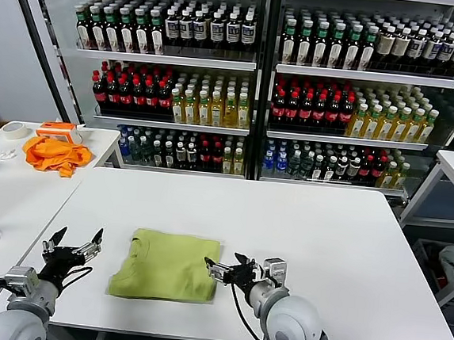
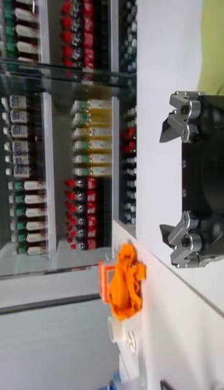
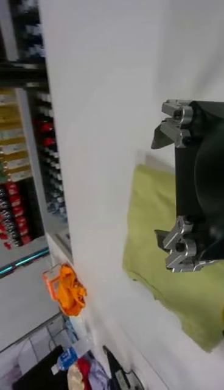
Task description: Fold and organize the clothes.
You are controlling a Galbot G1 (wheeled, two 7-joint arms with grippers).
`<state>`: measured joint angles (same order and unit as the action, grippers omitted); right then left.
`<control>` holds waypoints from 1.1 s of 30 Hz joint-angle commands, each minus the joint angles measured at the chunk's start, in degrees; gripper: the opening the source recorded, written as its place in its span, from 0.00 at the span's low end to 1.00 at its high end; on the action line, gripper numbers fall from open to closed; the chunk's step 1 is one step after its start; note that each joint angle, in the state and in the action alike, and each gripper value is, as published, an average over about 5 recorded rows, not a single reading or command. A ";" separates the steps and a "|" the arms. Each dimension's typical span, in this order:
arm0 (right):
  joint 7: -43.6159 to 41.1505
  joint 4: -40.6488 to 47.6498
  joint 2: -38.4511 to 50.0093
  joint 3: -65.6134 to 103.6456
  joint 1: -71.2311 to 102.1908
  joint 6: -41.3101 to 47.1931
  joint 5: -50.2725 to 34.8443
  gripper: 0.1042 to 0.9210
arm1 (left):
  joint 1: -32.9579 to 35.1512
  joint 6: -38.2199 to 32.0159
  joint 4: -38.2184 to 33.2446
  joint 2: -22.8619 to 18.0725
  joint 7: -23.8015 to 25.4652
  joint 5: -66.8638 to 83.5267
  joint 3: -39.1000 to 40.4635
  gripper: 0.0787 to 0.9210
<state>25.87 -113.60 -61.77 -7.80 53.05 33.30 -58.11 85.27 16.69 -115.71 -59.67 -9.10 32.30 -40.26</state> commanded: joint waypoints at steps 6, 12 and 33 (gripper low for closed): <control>4.75 5.62 -1.62 -5.28 -3.98 0.05 -9.46 0.88 | 2.54 0.05 0.63 0.00 -2.70 -0.49 -2.22 0.88; 4.64 6.97 -3.17 -6.91 -5.35 0.02 -8.63 0.88 | 2.82 0.27 1.41 0.19 -2.84 0.88 -3.13 0.88; 4.29 8.82 -4.09 -6.91 -4.64 -0.09 -6.43 0.32 | 2.54 1.14 2.01 0.53 -4.80 5.69 -4.33 0.88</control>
<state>30.44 -105.67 -65.50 -14.63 48.45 33.10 -64.84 87.67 17.71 -113.68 -59.04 -13.23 36.72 -44.32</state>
